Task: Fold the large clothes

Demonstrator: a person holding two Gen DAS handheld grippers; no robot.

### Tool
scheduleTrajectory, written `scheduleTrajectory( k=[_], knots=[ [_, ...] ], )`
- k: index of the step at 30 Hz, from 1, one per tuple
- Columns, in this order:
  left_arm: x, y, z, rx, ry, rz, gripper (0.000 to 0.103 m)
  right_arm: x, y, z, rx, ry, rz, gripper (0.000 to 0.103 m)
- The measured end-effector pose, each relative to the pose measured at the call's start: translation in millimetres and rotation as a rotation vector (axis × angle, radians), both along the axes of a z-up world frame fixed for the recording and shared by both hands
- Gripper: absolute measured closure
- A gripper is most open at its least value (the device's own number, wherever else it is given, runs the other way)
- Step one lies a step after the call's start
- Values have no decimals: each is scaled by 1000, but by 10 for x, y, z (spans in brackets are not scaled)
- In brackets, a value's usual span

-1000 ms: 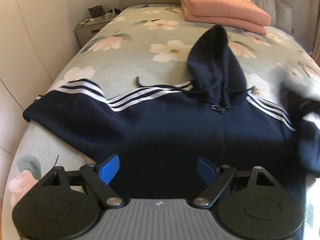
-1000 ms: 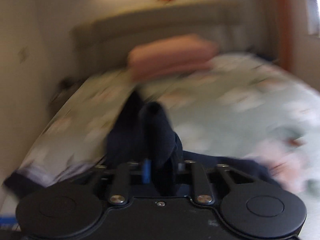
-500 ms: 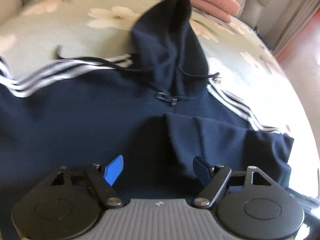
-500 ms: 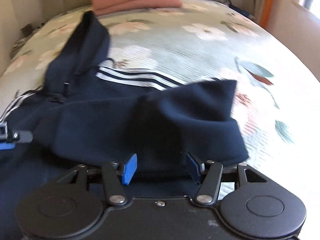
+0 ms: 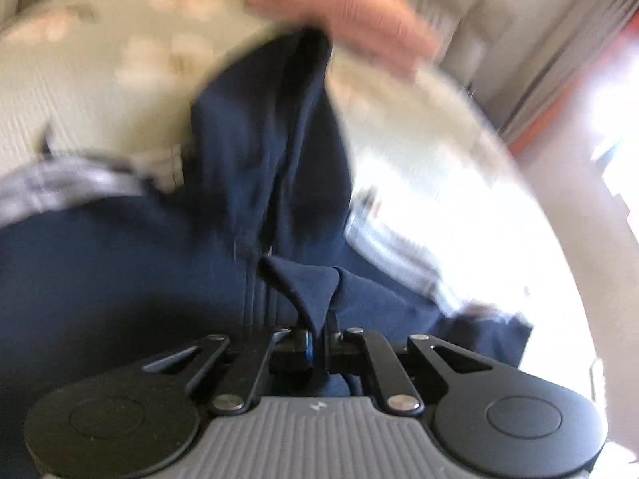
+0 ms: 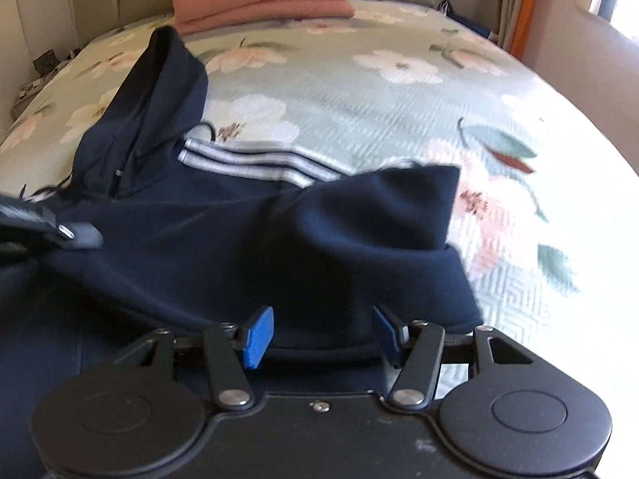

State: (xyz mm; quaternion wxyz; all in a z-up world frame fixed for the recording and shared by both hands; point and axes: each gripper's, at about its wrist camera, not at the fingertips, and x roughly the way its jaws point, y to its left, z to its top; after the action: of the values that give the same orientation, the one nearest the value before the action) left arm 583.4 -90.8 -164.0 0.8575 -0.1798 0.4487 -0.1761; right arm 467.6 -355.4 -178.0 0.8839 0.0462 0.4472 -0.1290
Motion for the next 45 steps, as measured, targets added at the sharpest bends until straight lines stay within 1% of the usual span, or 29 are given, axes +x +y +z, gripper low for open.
scheduleTrajectory(
  k=[1,3,4,5,6,7,9,10,11,12,14,16,18,20,22,24,26,28,30,32,33,34,35,36,37,40,41,42,45],
  knots=[
    [-42,113,164,-4,-37,23,98,2,-11,36,2,-9,-4,35],
    [-147,424,426,29,-92,91,97,12,-18,97,14,-29,-11,35],
    [-177,577,466,62,-90,122,97,26,-14,115,22,-37,-12,35],
    [-195,712,447,115,-76,150,97,51,-7,116,31,-40,-11,35],
    [-209,834,371,196,-49,171,97,84,0,94,39,-38,-8,35],
    [-192,917,204,302,6,176,97,128,15,62,43,-32,-6,35],
    [-171,1003,-229,513,112,197,97,250,62,-29,13,-15,-1,36],
    [-195,1048,-371,510,131,178,96,319,83,-72,-1,-7,7,41],
    [-241,1086,-434,486,114,176,96,387,98,-100,-6,-1,19,54],
    [-276,1082,-425,475,79,179,95,447,107,-122,-11,3,29,59],
    [-318,1093,-328,451,43,173,94,524,121,-141,-20,-6,43,64],
    [-328,1076,-279,453,26,167,94,549,142,-185,-26,-7,59,68],
    [-258,1144,-248,439,24,168,94,538,157,-308,-16,52,63,68],
    [-193,1232,-243,412,22,202,94,478,171,-484,34,148,67,68],
    [-117,1340,-200,384,3,242,95,354,295,-423,-6,134,111,67],
    [-56,1432,-147,384,-18,255,95,266,385,-289,2,100,149,67],
    [-8,1476,-158,395,-11,244,95,241,440,-161,27,58,163,67],
    [-25,1486,-199,410,24,220,91,282,493,-74,18,13,156,67],
    [-142,1489,-185,414,8,222,90,380,539,-75,11,12,148,67],
    [-290,1484,-88,397,-29,233,82,478,570,-181,20,46,129,67],
    [-344,1458,-55,385,-38,228,69,540,585,-289,33,99,131,67],
    [-357,1421,-60,407,-30,219,63,606,603,-436,66,172,136,67],
    [-352,1388,-99,447,-18,211,64,623,607,-553,93,208,128,66],
    [-354,1389,-142,472,-7,207,65,595,624,-547,81,175,123,66],
    [-354,1429,-176,474,9,212,65,596,655,-536,61,180,131,66],
    [-437,1768,-151,390,21,291,65,578,659,-491,55,186,124,66],
    [-472,1910,-123,382,22,328,65,565,651,-474,63,187,117,66],
    [-488,2015,-103,390,23,347,64,574,666,-451,65,184,111,66],
    [-503,2404,-63,455,34,396,64,530,743,-359,37,157,101,66]
  ],
)
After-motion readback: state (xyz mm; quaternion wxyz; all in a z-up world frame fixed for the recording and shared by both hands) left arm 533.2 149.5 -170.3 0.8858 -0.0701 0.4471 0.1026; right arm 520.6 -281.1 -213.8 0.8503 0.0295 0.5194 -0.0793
